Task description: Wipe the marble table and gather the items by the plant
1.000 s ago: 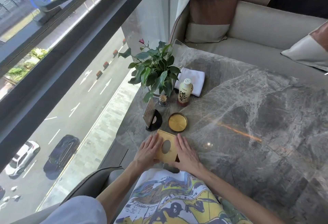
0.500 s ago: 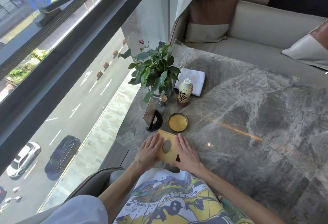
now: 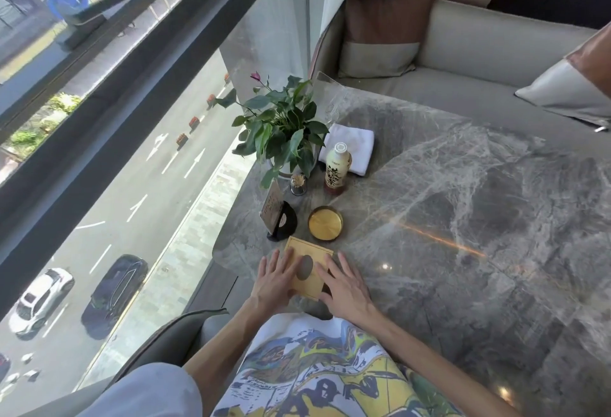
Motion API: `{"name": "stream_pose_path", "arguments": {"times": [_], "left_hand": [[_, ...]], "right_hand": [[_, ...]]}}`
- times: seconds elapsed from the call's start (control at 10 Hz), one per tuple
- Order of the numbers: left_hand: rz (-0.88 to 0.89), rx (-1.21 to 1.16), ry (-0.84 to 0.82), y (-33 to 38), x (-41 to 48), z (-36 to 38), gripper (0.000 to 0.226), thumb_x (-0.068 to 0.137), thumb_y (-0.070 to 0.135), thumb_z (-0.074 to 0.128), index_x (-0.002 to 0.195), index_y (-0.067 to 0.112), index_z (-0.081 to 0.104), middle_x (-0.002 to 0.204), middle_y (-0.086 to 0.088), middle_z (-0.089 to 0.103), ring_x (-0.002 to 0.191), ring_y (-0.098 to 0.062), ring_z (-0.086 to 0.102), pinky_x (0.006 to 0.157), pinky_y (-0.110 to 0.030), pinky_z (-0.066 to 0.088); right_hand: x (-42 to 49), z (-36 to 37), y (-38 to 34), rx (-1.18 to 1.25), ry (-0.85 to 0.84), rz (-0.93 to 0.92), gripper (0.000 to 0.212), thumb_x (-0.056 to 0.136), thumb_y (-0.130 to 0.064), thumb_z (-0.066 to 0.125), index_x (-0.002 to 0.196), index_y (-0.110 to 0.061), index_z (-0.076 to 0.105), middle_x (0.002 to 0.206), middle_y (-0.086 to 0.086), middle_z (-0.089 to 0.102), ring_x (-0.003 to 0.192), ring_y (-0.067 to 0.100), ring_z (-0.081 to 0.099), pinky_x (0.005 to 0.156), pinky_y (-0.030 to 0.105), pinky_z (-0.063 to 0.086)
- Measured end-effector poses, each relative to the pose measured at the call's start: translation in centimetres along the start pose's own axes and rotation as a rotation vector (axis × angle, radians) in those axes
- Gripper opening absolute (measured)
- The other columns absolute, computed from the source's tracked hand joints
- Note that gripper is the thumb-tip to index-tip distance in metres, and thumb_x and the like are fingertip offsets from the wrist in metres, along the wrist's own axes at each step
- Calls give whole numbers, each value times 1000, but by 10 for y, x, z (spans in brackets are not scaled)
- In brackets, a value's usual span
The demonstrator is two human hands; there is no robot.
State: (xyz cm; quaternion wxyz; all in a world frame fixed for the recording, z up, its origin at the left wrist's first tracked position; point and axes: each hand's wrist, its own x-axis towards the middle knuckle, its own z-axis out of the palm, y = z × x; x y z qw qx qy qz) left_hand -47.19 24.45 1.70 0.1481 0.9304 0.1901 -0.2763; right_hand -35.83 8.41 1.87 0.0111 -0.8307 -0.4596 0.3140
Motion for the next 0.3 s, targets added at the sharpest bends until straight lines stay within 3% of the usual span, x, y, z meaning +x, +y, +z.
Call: {"name": "stream_pose_path", "arguments": {"times": [0.1,0.3], "left_hand": [[-17,-9,8,4,0,-6,80,93,25,57,154,29,6,164,0,-4,150,-34,-3,121,-53,2],[0,1,88,24,16,-21,59,91,26,51,145,24,28,153,-10,25,139,-37,24,114,-49,26]], "right_hand": [[-2,0,1,-15,45,-2,70,94,-41,52,155,-29,18,165,0,8,152,31,-2,122,51,7],[-13,-6,16,35,182,25,62,93,-46,47,151,-34,29,163,4,22,152,30,6,119,52,-11]]}}
